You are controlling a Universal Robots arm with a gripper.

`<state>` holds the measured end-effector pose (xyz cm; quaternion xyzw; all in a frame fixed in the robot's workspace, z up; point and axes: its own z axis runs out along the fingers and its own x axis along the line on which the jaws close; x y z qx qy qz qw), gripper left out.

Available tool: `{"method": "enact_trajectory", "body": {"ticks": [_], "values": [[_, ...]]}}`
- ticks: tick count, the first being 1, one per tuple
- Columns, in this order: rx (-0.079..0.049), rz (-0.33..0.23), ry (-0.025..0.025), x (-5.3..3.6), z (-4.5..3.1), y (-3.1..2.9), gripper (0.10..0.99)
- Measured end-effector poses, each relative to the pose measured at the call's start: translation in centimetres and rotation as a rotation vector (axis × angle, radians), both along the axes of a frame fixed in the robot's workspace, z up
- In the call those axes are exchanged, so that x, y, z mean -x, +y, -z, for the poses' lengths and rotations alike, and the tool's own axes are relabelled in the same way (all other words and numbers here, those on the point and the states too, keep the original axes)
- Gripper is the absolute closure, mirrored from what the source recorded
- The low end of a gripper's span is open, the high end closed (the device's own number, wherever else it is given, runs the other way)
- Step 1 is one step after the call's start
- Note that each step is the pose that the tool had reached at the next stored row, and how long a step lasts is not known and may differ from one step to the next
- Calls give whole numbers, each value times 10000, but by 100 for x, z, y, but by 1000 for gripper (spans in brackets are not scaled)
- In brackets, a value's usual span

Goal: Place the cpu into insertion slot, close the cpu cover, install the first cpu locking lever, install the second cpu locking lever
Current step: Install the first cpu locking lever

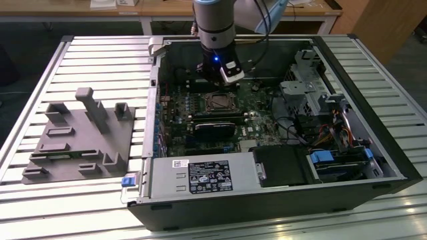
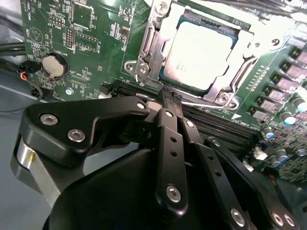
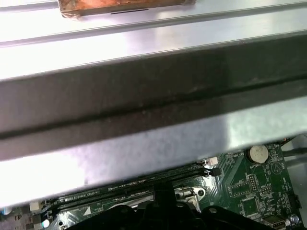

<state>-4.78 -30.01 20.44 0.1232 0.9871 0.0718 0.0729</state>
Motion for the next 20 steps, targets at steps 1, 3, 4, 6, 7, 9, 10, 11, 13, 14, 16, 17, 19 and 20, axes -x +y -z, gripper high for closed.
{"method": "enact_trajectory", "body": {"ticks": [1,3,4,6,7,9,10,11,13,14,16,17,19,20], "values": [[-1,52,0,0,2,9,980],[-1,153,-1,0,6,28,980],[-1,195,0,1,8,36,980],[1,286,0,4,10,53,980],[0,325,-1,6,11,59,980],[-2,385,-11,9,14,63,980],[-2,413,-26,11,17,64,980],[0,439,-50,14,20,65,980],[-1,488,-112,19,28,66,980],[-1,504,-133,24,29,67,980],[-4,522,-160,36,32,71,980],[-6,530,-173,44,34,77,980],[-3,544,-189,59,33,87,980],[-4,550,-196,63,34,89,980]]}}
